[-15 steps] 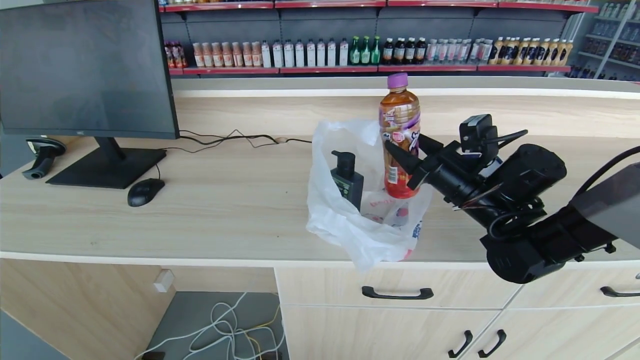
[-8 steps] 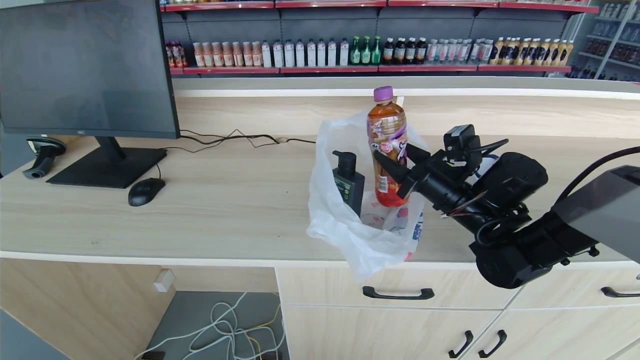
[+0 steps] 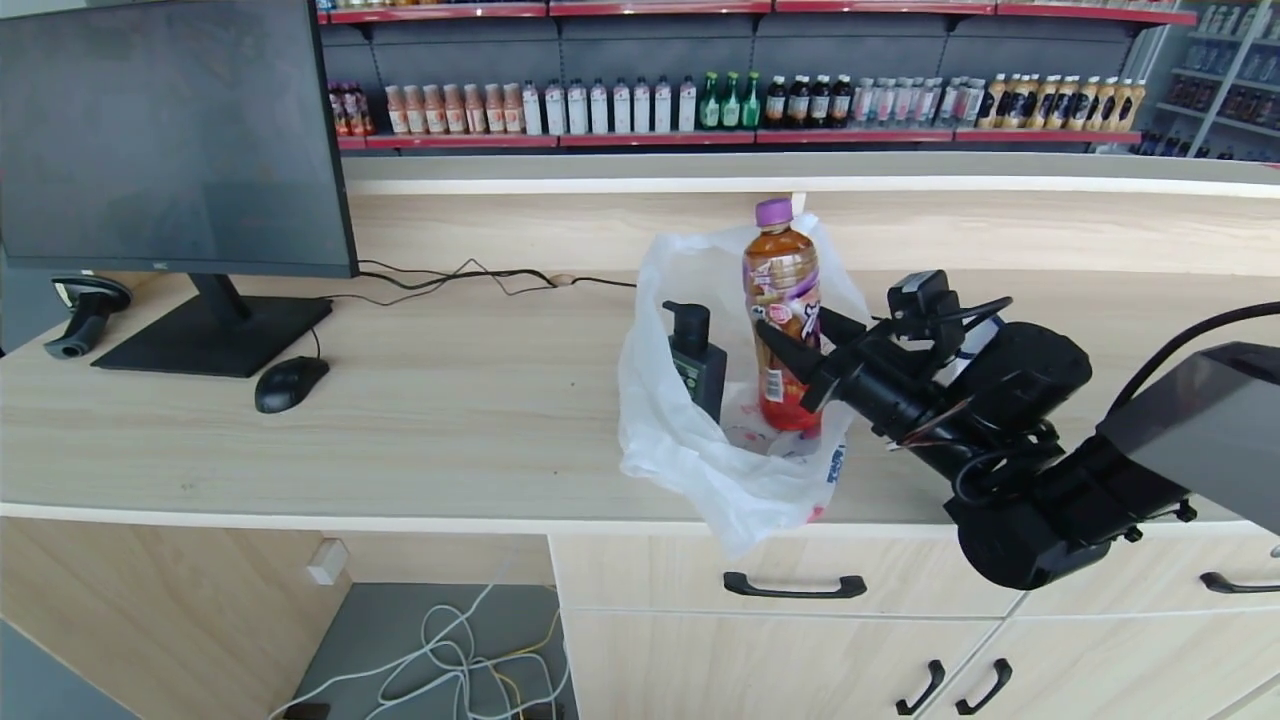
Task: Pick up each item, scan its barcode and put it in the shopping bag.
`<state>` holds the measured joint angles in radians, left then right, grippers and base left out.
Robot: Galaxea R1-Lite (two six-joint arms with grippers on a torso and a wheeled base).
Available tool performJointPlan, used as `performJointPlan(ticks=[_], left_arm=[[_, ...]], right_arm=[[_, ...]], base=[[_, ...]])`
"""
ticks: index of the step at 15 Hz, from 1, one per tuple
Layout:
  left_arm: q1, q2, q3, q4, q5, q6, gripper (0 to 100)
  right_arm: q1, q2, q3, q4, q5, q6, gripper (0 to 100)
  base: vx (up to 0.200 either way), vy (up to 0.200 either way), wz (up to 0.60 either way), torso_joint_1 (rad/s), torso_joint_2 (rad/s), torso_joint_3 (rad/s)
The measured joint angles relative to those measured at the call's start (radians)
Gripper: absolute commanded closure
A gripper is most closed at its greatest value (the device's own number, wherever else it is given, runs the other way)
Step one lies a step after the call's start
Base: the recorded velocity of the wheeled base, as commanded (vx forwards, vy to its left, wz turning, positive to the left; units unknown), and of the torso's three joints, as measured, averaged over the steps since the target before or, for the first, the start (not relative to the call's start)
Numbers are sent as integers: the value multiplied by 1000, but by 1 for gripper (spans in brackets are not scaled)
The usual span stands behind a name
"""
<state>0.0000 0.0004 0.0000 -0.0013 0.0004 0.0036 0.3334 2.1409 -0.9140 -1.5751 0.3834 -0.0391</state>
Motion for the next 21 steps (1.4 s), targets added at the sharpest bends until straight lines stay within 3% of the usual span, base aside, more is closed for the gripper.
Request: performJointPlan(ticks=[21], left_arm=[[0, 0, 0, 0, 0, 0, 0]], right_arm=[[-46, -19, 83, 5, 3, -10, 100]], base=[[0, 0, 0, 0, 0, 0]])
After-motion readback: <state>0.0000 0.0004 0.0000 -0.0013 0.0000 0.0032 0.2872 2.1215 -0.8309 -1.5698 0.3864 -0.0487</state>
